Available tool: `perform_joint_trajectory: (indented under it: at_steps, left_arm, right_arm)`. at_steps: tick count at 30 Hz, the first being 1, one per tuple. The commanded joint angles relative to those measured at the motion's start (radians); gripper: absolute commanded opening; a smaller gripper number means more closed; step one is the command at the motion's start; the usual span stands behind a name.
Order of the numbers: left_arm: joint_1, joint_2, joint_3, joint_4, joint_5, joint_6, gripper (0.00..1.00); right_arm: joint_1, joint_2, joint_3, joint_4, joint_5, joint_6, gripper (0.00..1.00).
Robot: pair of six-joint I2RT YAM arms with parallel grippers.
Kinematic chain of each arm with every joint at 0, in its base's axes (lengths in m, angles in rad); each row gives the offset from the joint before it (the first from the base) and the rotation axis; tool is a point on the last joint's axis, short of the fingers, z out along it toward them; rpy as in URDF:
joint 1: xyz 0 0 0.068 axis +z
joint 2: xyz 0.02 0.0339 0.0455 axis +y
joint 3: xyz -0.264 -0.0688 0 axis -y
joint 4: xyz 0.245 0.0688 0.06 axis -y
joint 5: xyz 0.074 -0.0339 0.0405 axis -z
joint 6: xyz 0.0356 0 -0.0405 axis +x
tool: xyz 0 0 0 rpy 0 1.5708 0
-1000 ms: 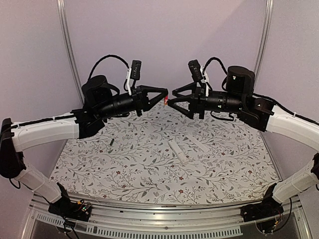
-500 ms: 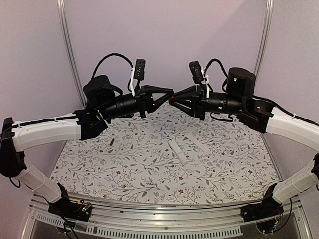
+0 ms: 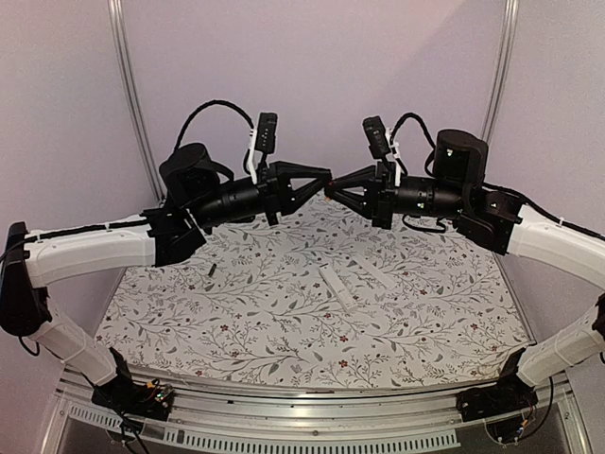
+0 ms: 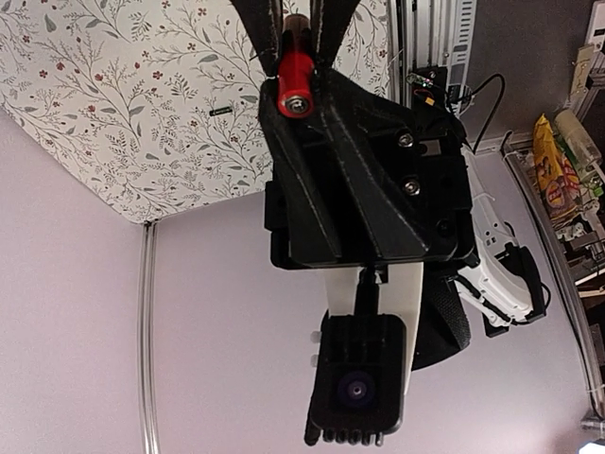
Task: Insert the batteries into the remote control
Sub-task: Pass from the left arm to the right, then move the remote control to the center of the board.
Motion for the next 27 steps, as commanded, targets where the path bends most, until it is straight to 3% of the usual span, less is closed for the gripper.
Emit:
perform_joint_trajectory:
  at_steps: [1, 2, 3, 4, 9, 16, 27]
  left_arm:
    - [-0.019, 0.021, 0.012, -0.042, -0.029, -0.001, 0.63]
    - [-0.019, 0.015, 0.009, -0.057, -0.056, 0.012, 0.83]
    - [-0.017, 0.005, 0.005, -0.073, -0.092, 0.025, 0.97]
    - [-0.017, -0.004, -0.001, -0.110, -0.134, 0.041, 0.99]
    - [0.008, -0.056, -0.023, -0.295, -0.353, 0.080, 1.00]
    - [0.053, -0.108, -0.126, -0.464, -0.572, 0.020, 1.00]
    - [0.057, -0.078, -0.213, -0.561, -0.607, -0.004, 1.00]
  right_arm:
    - [0.002, -0.025, -0.005, -0.028, 0.083, -0.007, 0.00]
    - [0.001, -0.023, 0.004, -0.053, 0.120, -0.004, 0.00]
    - [-0.001, -0.017, 0.013, -0.082, 0.156, -0.002, 0.00]
    - [-0.005, -0.006, 0.023, -0.137, 0.209, -0.001, 0.00]
    - [-0.031, 0.078, 0.060, -0.340, 0.391, 0.024, 0.00]
    - [-0.076, 0.342, 0.151, -0.556, 0.569, 0.071, 0.00]
    - [-0.119, 0.765, 0.406, -0.669, 0.580, -0.026, 0.00]
